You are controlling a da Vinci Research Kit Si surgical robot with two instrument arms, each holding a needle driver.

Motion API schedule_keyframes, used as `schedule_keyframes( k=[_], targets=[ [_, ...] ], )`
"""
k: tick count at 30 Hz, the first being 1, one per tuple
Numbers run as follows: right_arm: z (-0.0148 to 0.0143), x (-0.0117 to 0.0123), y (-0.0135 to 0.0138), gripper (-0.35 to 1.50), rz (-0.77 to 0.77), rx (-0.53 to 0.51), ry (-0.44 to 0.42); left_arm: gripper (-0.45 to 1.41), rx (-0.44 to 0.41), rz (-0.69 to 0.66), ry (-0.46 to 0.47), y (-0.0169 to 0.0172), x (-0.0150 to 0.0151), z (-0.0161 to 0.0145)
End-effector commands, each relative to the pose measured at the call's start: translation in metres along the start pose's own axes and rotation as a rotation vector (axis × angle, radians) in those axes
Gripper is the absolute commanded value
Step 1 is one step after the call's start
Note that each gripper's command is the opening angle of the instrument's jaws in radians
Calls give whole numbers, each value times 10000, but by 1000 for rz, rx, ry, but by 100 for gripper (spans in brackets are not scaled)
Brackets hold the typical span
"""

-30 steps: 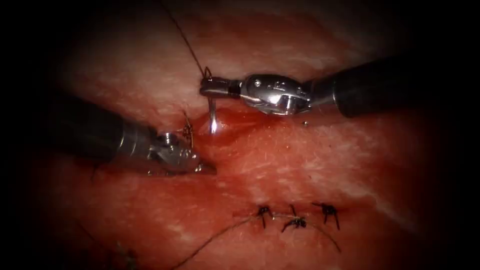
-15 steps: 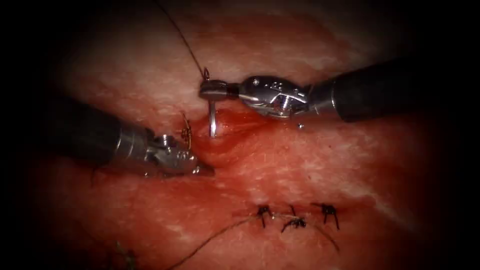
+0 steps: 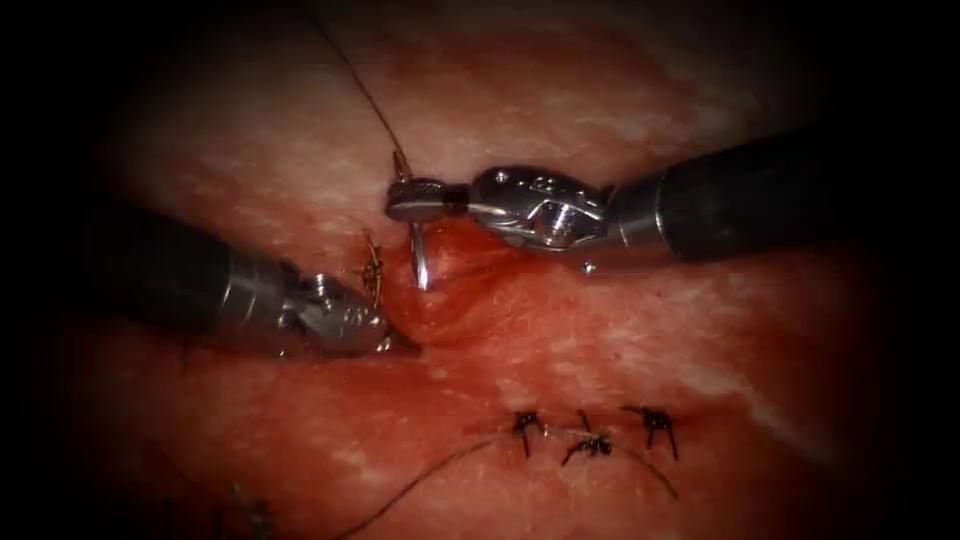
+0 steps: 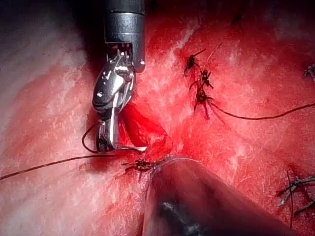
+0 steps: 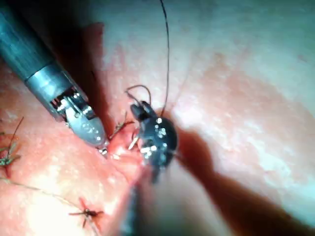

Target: Wound Closure

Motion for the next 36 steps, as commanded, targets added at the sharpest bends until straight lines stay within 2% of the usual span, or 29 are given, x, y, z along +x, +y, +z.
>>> schedule_keyframes(
  k=[1, 14, 25, 36],
  targets=[
    [7, -8, -7, -35, -4, 3, -4, -45, -3, 0, -1, 6, -3, 8],
    [3, -20, -39, -35, -9, 35, -15, -45, -1, 2, 2, 5, -5, 10],
    [7, -34, -50, -35, 201, 59, -32, -45, -3, 4, 2, 3, -8, 9],
    [12, -37, -71, -35, 358, 121, -53, -45, -3, 5, -1, 3, -9, 8]
  ],
)
